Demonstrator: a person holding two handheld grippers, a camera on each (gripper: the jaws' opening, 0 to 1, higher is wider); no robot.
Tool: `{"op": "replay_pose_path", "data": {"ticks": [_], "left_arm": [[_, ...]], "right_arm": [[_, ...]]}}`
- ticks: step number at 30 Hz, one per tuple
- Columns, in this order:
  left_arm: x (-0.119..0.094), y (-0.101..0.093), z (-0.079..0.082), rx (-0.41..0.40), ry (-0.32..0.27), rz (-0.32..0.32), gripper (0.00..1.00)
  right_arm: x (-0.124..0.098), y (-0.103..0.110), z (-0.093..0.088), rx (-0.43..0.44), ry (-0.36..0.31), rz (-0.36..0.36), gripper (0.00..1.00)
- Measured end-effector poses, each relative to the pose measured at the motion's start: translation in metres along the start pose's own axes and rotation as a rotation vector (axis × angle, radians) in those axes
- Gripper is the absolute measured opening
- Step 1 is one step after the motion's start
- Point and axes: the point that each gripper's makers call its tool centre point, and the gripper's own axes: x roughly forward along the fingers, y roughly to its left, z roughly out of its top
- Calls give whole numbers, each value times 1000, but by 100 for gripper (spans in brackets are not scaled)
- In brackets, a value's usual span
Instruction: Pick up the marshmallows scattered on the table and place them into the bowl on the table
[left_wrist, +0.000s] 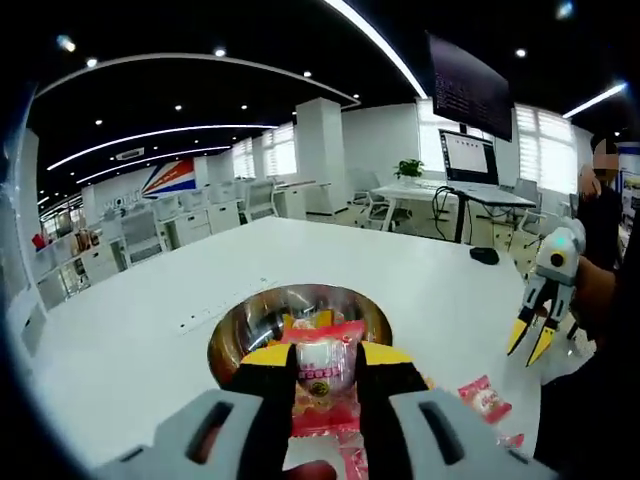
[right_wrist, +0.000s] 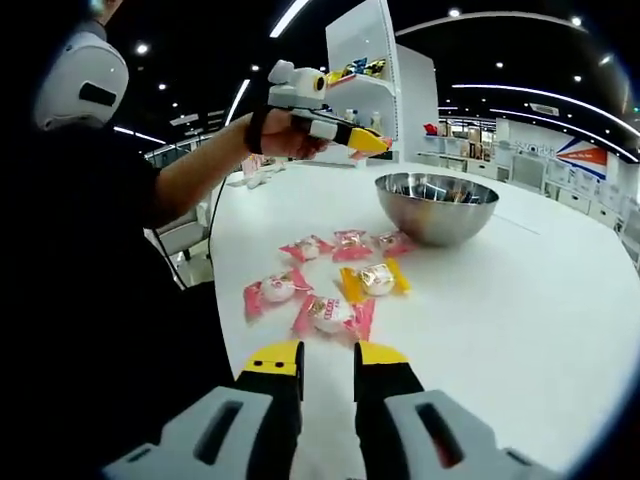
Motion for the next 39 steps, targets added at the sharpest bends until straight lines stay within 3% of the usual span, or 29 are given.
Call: {"op": "replay_pose_path", "data": {"ticks": [10, 21, 32, 34, 37, 39], "left_arm": [[30, 17, -8, -25, 49, 27, 25], [41, 28, -23, -74, 90, 51, 25], [46, 21, -11, -65, 75, 36, 25], [45, 18, -5, -70, 49, 33, 32], [42, 12, 10, -116, -16, 1, 54], [33, 7, 13, -123, -27, -5, 53]], "right_arm": [[-7, -3, -3, 12, -1, -19, 20], [-5, -2, -4, 15, -7, -13, 20], [-7, 0, -7, 25, -7, -15, 20], [-7, 0, -8, 25, -7, -15, 20], [-7, 0, -9, 28, -5, -15, 20], [-6, 0, -9, 28, -3, -13, 20]]}}
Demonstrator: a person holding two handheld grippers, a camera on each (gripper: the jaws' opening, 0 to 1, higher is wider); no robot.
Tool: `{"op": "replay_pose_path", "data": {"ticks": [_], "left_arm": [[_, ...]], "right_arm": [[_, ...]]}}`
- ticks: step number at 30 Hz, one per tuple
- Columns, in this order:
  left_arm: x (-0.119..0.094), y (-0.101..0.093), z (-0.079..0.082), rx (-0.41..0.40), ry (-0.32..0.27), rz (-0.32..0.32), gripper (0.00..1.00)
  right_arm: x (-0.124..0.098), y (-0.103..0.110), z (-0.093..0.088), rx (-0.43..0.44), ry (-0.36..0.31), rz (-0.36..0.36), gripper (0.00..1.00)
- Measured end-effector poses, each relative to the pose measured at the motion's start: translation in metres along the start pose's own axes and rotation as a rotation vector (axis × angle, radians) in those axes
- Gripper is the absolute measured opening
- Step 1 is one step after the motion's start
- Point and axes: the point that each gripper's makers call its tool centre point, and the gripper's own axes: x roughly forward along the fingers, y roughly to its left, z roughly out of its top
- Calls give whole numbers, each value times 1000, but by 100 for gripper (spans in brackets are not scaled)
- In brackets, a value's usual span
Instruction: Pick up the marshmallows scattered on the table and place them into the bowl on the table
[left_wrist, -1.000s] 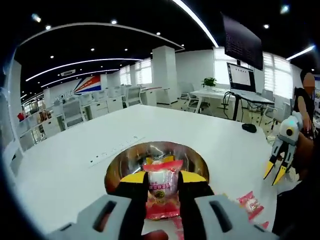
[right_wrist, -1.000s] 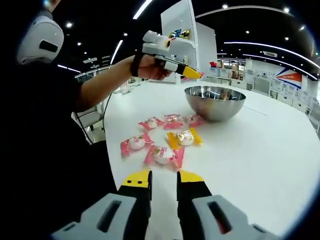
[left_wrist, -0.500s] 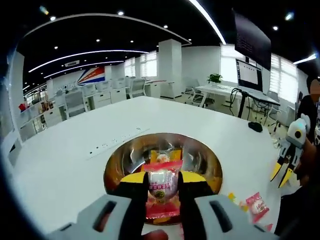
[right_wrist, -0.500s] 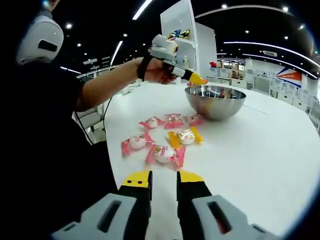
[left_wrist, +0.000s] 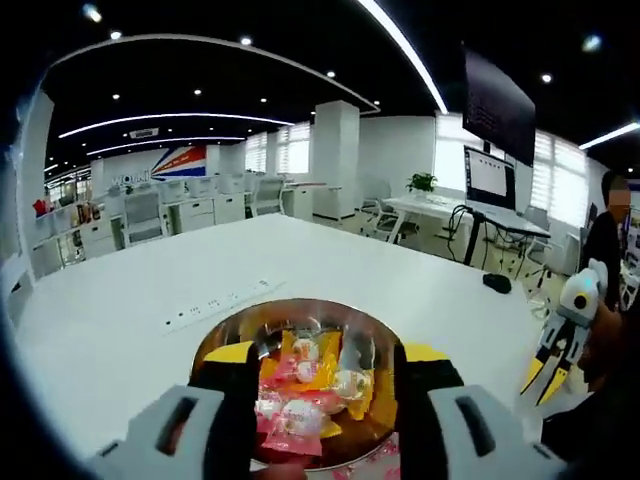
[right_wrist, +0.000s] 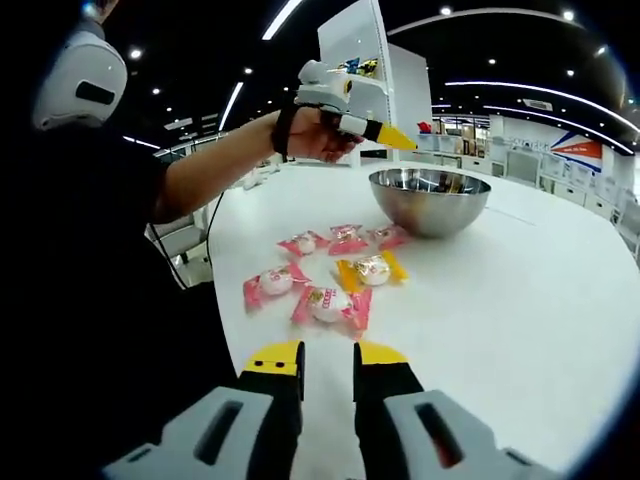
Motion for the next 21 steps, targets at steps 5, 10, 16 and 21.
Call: {"op": "replay_pose_path", "data": {"ticks": [5, 10, 16, 21], "left_arm": [[-7, -2, -6, 37, 19, 23, 52], [-13, -2, -15, 50, 37, 35, 50], [-24, -5, -19, 52, 38, 42, 49], [-42, -12, -24, 68, 36, 48, 48]], "right_arm": [[3, 1, 3, -8, 2, 6, 20], [4, 3, 7, -19, -2, 11, 20], [2, 4, 7, -23, 4, 3, 20], [2, 5, 9, -29, 5, 1, 20]]}}
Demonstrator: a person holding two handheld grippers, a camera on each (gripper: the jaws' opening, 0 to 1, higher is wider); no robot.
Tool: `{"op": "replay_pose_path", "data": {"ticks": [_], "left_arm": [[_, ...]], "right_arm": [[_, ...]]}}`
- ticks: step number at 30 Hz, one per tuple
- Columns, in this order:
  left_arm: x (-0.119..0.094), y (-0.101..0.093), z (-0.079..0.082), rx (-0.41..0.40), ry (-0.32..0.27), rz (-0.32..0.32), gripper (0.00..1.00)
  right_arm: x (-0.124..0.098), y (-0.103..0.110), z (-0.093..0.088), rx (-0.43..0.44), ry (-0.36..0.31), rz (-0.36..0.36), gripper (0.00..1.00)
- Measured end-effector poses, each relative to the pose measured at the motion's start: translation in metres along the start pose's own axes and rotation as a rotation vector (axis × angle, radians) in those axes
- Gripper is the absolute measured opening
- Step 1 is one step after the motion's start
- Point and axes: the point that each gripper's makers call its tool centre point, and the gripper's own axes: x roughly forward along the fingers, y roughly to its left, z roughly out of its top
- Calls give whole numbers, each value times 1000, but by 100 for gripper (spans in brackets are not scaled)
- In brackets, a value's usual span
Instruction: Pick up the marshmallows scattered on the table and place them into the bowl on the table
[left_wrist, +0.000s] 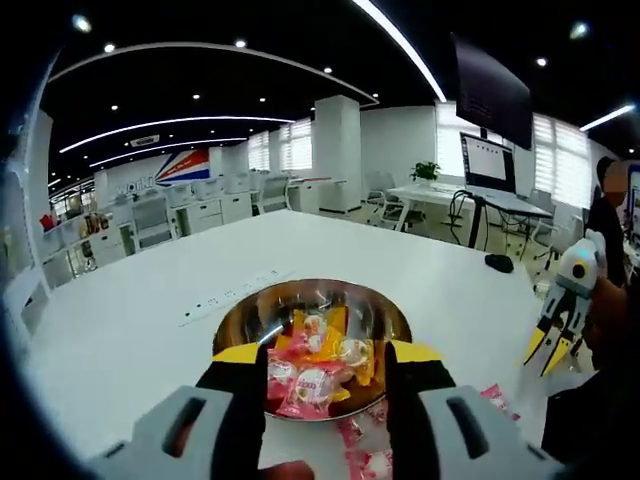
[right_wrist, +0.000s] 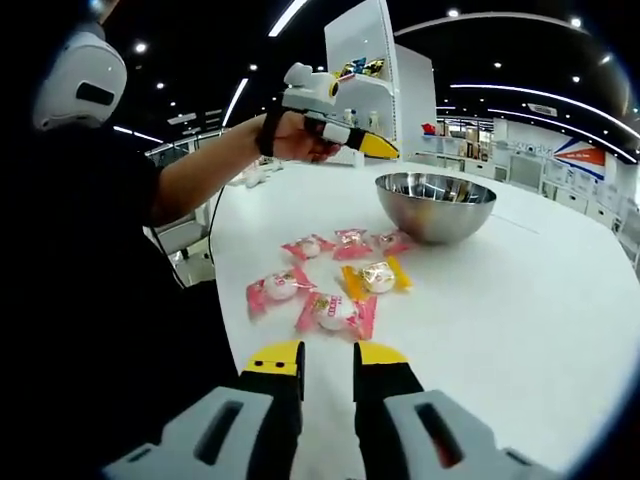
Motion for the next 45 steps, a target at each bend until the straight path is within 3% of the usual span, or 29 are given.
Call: {"op": "replay_pose_path", "data": {"ticks": [11, 19, 32, 40, 45], "left_arm": [[-47, 13, -12, -15, -2, 57, 47], [-74, 9, -20, -14, -9, 72, 47], [-103, -4, -41, -5, 9, 80, 47], [-120, -5, -61, -45, 20, 97, 47], [-130, -10, -64, -83, 0, 108, 46]], "right_arm": [[7, 4, 8, -13, 1, 11, 20], [5, 2, 9, -19, 2, 2, 20], [5, 1, 10, -22, -4, 3, 20], [5, -2, 9, -21, -5, 2, 20], [7, -1, 9, -21, -4, 4, 20]]}}
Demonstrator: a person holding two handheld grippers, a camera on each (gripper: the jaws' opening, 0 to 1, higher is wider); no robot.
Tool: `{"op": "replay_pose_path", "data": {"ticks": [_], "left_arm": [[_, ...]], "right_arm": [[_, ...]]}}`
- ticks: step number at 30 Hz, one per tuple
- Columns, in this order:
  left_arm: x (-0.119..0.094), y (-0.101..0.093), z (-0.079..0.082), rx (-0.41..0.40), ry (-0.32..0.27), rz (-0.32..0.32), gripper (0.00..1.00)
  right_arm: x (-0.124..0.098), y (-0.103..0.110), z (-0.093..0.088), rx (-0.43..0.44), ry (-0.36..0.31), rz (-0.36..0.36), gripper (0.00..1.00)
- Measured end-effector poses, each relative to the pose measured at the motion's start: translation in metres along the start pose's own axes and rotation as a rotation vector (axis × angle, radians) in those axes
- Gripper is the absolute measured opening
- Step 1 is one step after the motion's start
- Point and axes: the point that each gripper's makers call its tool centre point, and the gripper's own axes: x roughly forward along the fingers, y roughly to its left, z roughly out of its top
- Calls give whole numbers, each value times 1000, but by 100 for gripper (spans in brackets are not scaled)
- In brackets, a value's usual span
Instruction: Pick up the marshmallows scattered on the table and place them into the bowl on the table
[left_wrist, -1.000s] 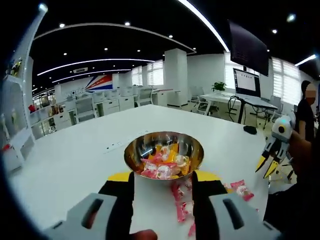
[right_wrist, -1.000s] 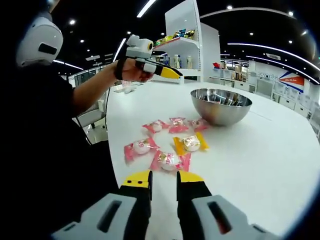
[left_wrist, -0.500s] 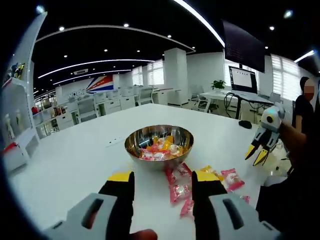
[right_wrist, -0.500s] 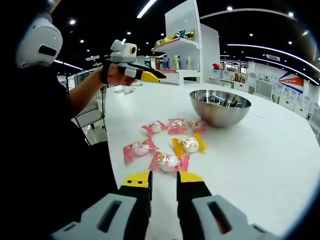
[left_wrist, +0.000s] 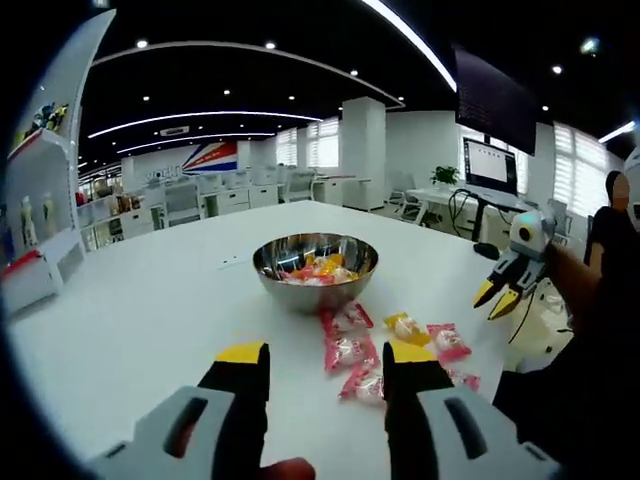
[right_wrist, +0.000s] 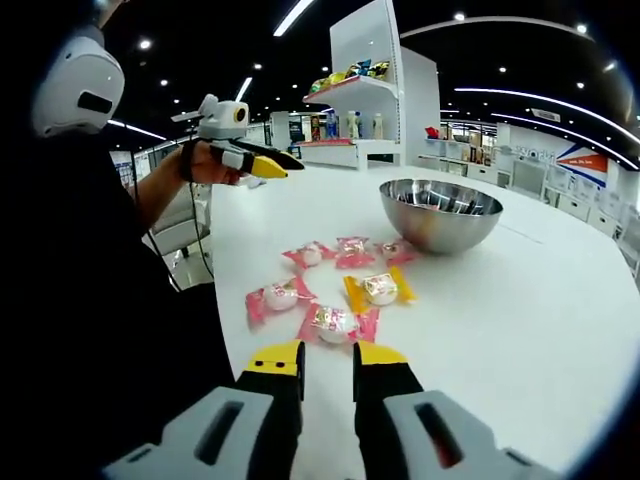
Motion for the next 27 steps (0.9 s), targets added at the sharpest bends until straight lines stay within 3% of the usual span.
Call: {"op": "replay_pose_path", "data": {"ticks": [8, 18, 27], "left_arm": [[-11, -15, -10, -7, 10, -10, 46], [-23, -35, -34, -67, 44, -16, 45], [-14, -40, -47, -110, 79, -25, 45]], "right_arm": [[1, 0, 1, -4, 4, 3, 19], [2, 0, 2, -8, 9, 7, 19], [1, -1, 2, -6, 3, 9, 19]]}}
